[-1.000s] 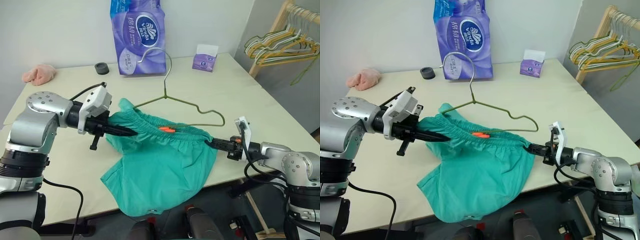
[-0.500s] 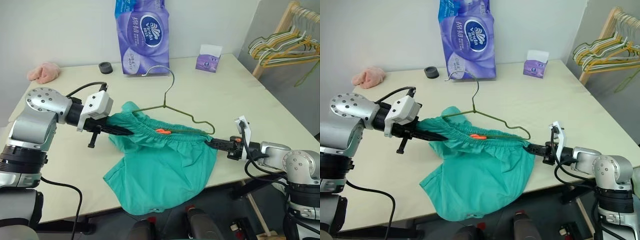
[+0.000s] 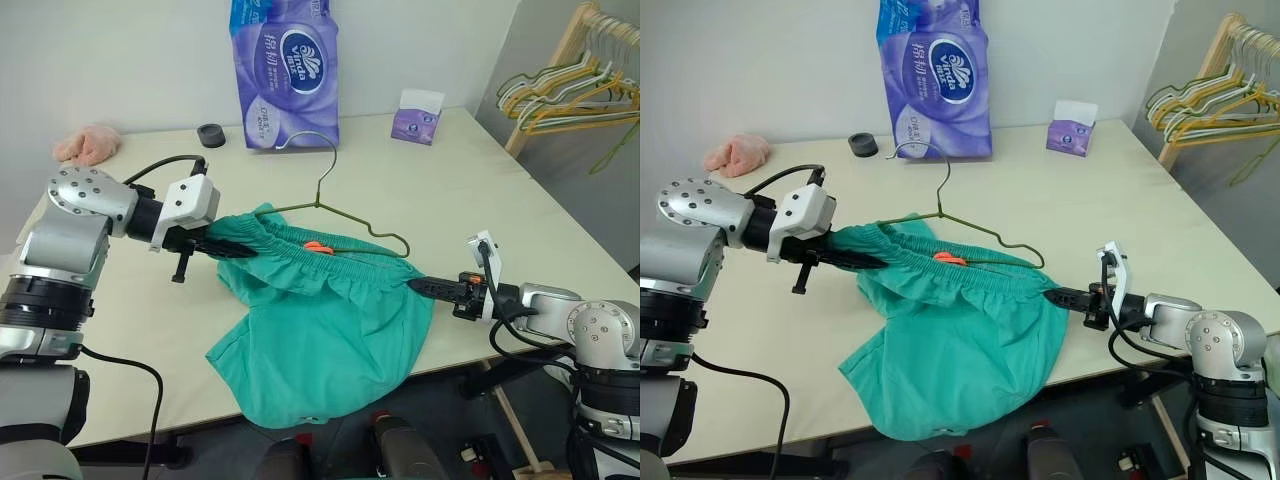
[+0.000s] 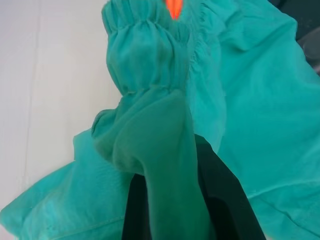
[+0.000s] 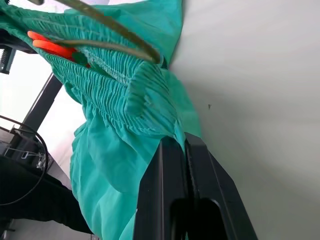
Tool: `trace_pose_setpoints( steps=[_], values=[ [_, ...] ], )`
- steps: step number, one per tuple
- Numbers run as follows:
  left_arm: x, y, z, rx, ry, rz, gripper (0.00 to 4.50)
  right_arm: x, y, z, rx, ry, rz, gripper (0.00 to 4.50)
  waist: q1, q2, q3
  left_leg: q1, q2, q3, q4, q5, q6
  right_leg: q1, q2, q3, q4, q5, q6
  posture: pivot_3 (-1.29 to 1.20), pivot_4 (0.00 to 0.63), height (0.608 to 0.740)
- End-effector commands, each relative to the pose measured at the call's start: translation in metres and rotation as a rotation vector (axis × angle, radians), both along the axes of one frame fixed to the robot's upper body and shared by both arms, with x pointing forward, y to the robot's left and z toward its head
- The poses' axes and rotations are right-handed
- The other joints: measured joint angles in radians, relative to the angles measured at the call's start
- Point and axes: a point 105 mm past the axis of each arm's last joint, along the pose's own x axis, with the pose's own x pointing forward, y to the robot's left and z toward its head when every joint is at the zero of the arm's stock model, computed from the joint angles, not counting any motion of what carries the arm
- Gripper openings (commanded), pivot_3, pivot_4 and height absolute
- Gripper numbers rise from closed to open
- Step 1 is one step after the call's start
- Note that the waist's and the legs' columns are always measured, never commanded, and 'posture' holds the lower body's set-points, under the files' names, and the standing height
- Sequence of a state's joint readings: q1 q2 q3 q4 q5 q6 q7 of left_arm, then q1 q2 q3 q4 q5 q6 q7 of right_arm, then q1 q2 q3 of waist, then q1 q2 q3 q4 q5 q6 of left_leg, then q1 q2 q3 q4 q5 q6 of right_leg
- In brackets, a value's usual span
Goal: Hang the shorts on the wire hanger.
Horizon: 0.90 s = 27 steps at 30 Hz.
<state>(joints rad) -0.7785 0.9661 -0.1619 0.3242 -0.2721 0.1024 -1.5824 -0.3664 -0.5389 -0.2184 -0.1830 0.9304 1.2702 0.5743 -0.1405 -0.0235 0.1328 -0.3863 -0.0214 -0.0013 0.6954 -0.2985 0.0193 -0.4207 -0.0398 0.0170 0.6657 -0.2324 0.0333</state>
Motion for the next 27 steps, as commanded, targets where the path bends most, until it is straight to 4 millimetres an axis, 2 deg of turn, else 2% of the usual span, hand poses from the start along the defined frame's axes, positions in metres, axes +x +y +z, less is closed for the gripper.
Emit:
trace_pose_setpoints(
  steps=[1,6,11,13,16,21,27],
  values=[
    [-0.002,0.015,0.009,0.017,-0.011,0.051,0.0,0.007,-0.02,0.01,-0.02,-0.054,-0.101,0.0,0.0,0.0,0.0,0.0,0.0,0.0,0.0,0.0,0.0,0.0,0.0,0.0,0.0,0.0,0.0,-0.2,0.096,0.74],
    [-0.007,0.016,0.01,0.005,0.023,0.049,0.0,0.013,-0.026,0.011,-0.021,-0.059,-0.146,0.0,0.0,0.0,0.0,0.0,0.0,0.0,0.0,0.0,0.0,0.0,0.0,0.0,0.0,0.0,0.0,-0.2,0.096,0.74],
    [-0.001,0.003,0.033,-0.158,0.006,0.071,0.0,0.015,-0.03,0.006,-0.039,-0.045,-0.162,0.0,0.001,0.0,0.0,0.0,0.0,0.0,0.0,0.0,0.0,0.0,0.0,0.0,0.0,0.0,0.0,-0.2,0.095,0.74],
    [-0.003,-0.004,0.04,-0.21,0.03,0.056,0.0,0.016,-0.03,0.003,-0.042,-0.037,-0.165,0.0,0.002,0.0,0.0,0.0,0.0,0.0,0.0,0.0,0.0,0.0,0.0,0.0,0.0,0.0,0.0,-0.2,0.094,0.74],
    [-0.01,-0.007,0.04,-0.22,0.067,0.033,0.0,0.017,-0.031,0.001,-0.047,-0.036,-0.175,0.0,0.0,0.0,0.0,0.0,0.0,0.0,0.0,0.0,0.0,0.0,0.0,0.0,0.0,0.0,0.0,-0.2,0.094,0.74],
    [-0.019,0.0,0.03,-0.146,0.105,0.024,0.0,0.018,-0.034,0.0,-0.049,-0.03,-0.191,0.0,-0.003,0.0,0.0,0.0,0.001,0.0,0.0,0.0,0.0,0.0,0.0,0.0,0.0,0.0,0.0,-0.2,0.093,0.74],
    [-0.012,0.006,0.028,-0.12,0.061,0.06,0.0,0.017,-0.033,0.0,-0.05,-0.033,-0.183,0.0,0.001,0.0,0.0,0.0,0.0,0.0,0.0,0.0,0.0,0.0,0.0,0.0,0.0,0.0,0.0,-0.2,0.091,0.74]
  ],
)
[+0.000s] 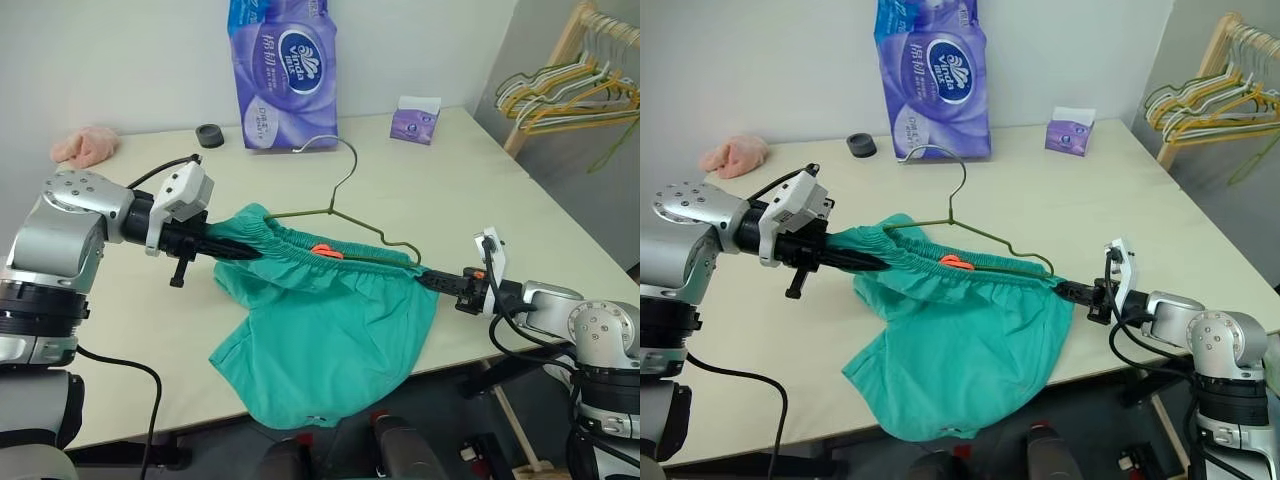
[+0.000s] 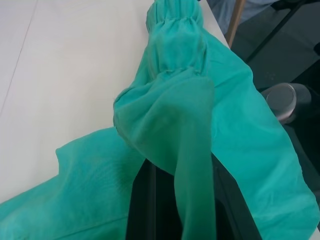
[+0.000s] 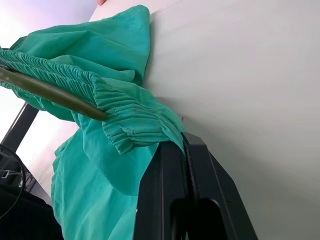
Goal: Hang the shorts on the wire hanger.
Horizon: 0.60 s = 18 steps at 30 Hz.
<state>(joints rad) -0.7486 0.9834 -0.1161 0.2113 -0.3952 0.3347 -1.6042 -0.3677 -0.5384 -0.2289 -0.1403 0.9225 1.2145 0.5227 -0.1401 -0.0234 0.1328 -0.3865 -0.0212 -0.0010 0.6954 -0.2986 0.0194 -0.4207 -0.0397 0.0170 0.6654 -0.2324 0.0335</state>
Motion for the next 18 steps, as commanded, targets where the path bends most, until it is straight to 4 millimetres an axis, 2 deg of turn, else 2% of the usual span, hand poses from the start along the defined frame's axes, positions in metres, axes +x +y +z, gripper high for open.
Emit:
trace_pose_setpoints(
  steps=[1,13,18],
  values=[
    [0.005,0.016,0.015,0.029,-0.078,0.063,0.0,0.006,-0.022,0.003,-0.04,-0.019,-0.093,0.0,0.001,0.0,0.0,0.0,0.0,0.0,0.0,0.0,0.0,0.0,0.0,0.0,0.0,0.0,0.0,-0.2,0.091,0.74],
    [0.023,0.039,-0.002,0.197,-0.185,0.133,0.0,0.002,-0.026,0.008,-0.048,-0.035,-0.084,0.0,0.0,0.0,0.0,0.0,0.0,0.0,0.0,0.0,0.0,0.0,0.0,0.0,0.0,0.0,0.0,-0.21,0.088,0.74],
    [0.028,0.033,-0.001,0.168,-0.203,0.135,0.0,-0.005,-0.01,0.019,-0.058,-0.086,-0.004,0.0,0.001,0.0,0.0,0.0,0.0,0.0,0.0,0.0,0.0,0.0,0.0,0.0,0.0,0.0,0.0,-0.21,0.087,0.74]
  ],
)
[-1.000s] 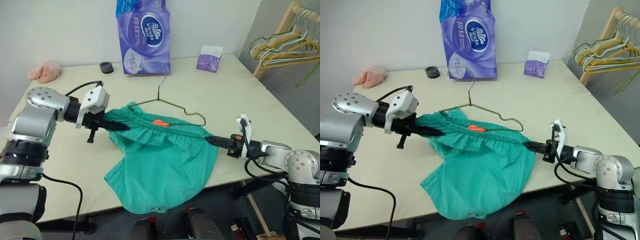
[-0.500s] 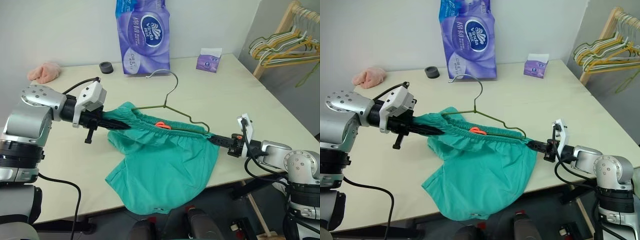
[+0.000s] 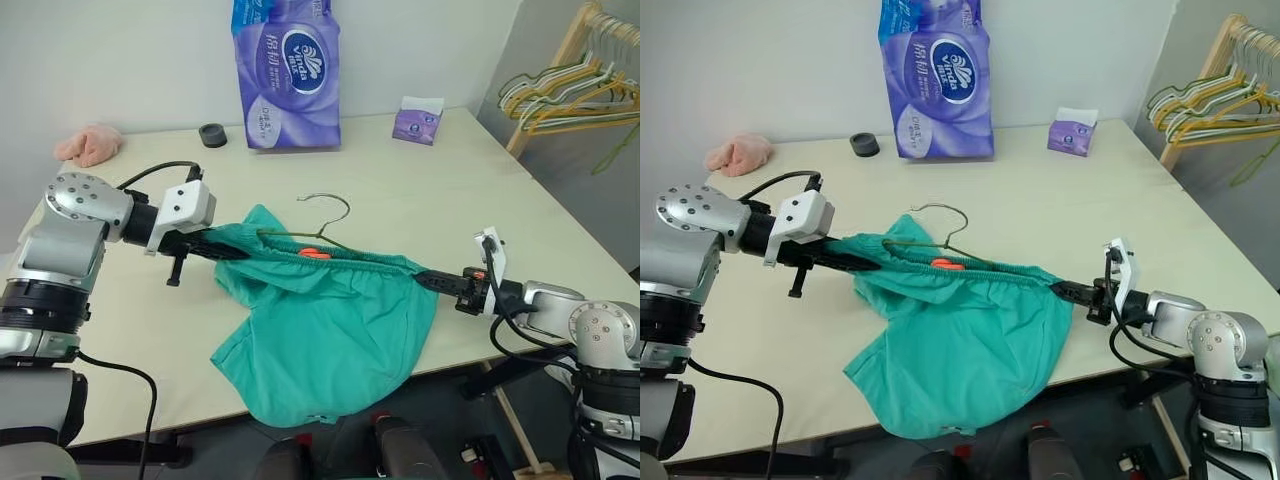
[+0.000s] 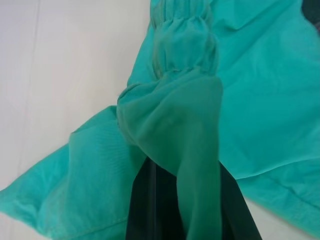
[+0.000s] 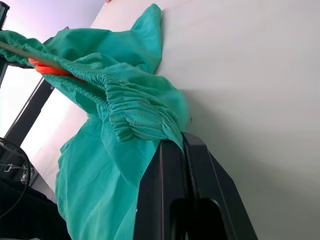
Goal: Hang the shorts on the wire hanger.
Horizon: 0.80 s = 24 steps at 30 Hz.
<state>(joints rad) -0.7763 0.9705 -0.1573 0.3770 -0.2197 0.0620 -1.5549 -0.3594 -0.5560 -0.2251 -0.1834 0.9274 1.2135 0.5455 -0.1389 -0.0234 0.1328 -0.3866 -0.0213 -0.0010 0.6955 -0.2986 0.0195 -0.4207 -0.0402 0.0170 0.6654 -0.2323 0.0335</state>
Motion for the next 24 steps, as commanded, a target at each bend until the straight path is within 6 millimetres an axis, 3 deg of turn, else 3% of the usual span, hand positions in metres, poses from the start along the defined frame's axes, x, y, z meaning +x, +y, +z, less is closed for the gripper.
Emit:
trace_pose_setpoints(
  steps=[1,10,13,21,24],
  values=[
    [0.006,0.008,0.014,-0.017,-0.052,0.064,0.0,-0.001,-0.003,0.018,-0.054,-0.084,-0.004,0.0,-0.001,0.0,0.0,0.0,0.0,0.0,0.0,0.0,0.0,0.0,0.0,0.0,0.0,0.0,0.0,-0.21,0.087,0.74],
    [-0.004,-0.027,-0.001,-0.074,0.023,-0.044,0.0,0.0,0.043,0.038,-0.184,-0.277,0.14,0.0,-0.005,0.0,0.0,-0.001,0.001,0.0,0.0,0.0,0.0,-0.001,0.0,0.0,0.0,0.0,0.0,-0.22,0.082,0.74],
    [-0.008,-0.036,-0.005,-0.079,0.055,-0.074,0.0,0.004,0.042,0.037,-0.328,-0.383,0.164,0.66,-0.003,0.0,0.0,-0.001,0.0,0.0,0.0,0.0,0.0,0.0,0.0,0.0,0.0,0.0,0.0,-0.22,0.082,0.74],
    [-0.01,-0.039,-0.011,-0.081,0.071,-0.074,0.0,-0.01,0.03,0.035,-0.568,-0.515,0.3,3.38,-0.005,0.0,0.0,-0.001,0.0,0.0,0.0,0.0,0.0,0.0,0.0,0.0,-0.001,0.0,0.0,-0.24,0.086,0.74],
    [-0.01,-0.042,-0.012,-0.088,0.075,-0.078,0.0,-0.004,0.022,0.026,-0.616,-0.503,0.27,3.38,-0.005,0.0,0.0,-0.001,0.0,0.0,0.001,0.0,0.0,0.0,0.0,0.0,0.0,0.0,0.0,-0.24,0.088,0.74]
  ],
)
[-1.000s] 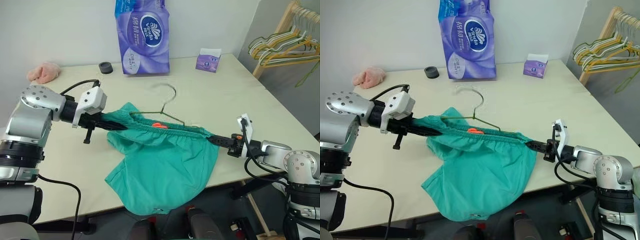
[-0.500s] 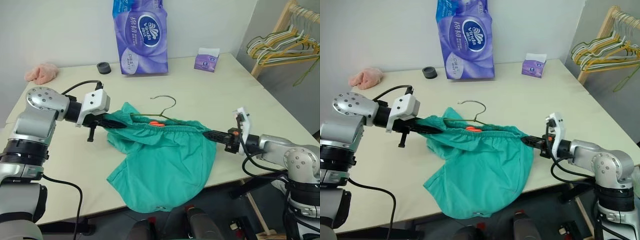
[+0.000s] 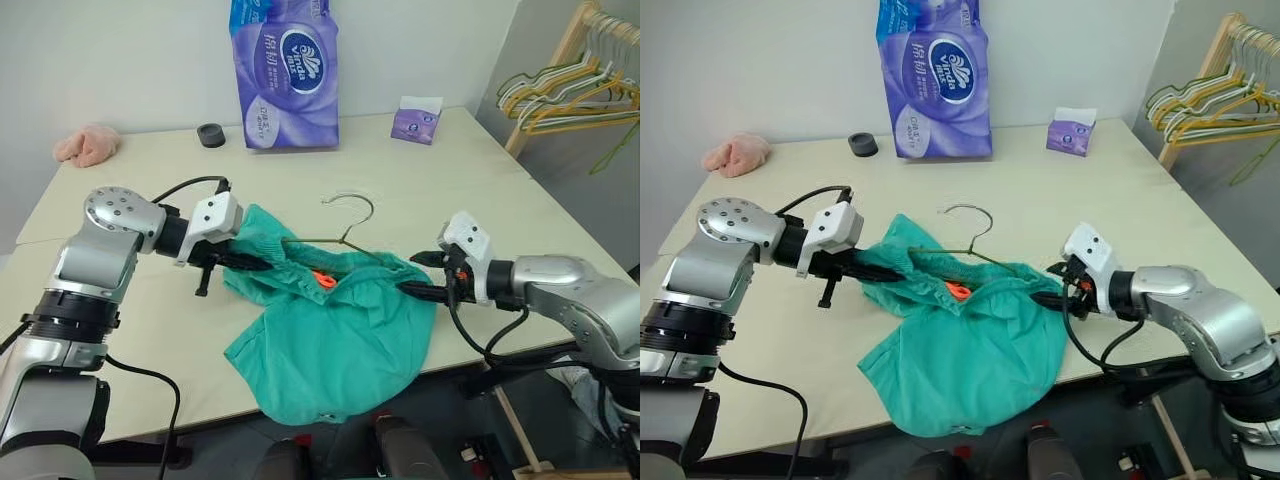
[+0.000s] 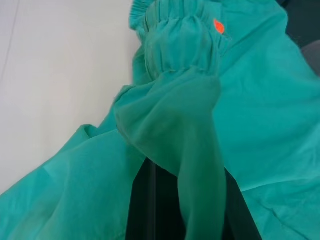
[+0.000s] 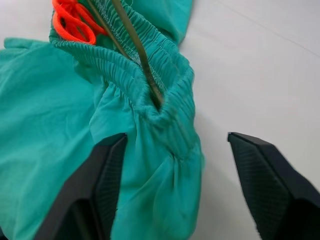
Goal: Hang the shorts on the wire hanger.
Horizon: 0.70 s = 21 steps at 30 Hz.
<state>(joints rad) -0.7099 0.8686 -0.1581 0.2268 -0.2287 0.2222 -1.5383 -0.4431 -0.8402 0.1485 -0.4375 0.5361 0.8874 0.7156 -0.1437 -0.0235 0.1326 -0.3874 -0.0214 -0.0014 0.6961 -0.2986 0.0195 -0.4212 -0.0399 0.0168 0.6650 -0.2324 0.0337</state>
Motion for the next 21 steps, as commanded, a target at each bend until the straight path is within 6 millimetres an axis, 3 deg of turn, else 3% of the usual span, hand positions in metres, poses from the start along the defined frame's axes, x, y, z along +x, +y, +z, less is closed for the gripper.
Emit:
trace_pose_setpoints(
  steps=[1,12,16,21],
  values=[
    [-0.002,-0.006,0.008,-0.013,-0.029,-0.023,0.0,0.003,-0.003,-0.002,-0.035,-0.043,-0.008,3.38,-0.001,0.0,0.0,0.0,0.0,0.0,0.0,0.0,0.0,0.0,0.0,0.0,0.0,0.0,0.0,-0.24,0.088,0.74],
    [0.0,-0.01,0.008,-0.033,-0.024,-0.031,0.0,0.02,0.023,-0.019,-0.069,0.048,0.169,3.38,-0.011,0.0,0.0,0.0,0.0,0.0,0.0,0.0,0.0,0.0,0.0,0.0,0.0,0.0,0.0,-0.23,0.086,0.74],
    [-0.003,-0.012,0.009,-0.063,-0.006,-0.034,0.0,0.018,0.028,-0.02,-0.098,0.074,0.244,2.56,-0.01,0.0,0.0,0.0,0.0,0.0,0.0,0.0,0.0,0.0,0.0,0.0,0.0,0.0,0.0,-0.22,0.086,0.74],
    [-0.005,-0.011,0.003,-0.035,-0.005,-0.043,0.0,0.009,0.031,-0.014,-0.1,0.087,0.305,0.84,-0.01,0.0,0.0,0.0,0.0,-0.001,0.0,0.0,0.0,0.0,-0.001,0.0,0.0,0.0,0.0,-0.23,0.091,0.74]
  ],
)
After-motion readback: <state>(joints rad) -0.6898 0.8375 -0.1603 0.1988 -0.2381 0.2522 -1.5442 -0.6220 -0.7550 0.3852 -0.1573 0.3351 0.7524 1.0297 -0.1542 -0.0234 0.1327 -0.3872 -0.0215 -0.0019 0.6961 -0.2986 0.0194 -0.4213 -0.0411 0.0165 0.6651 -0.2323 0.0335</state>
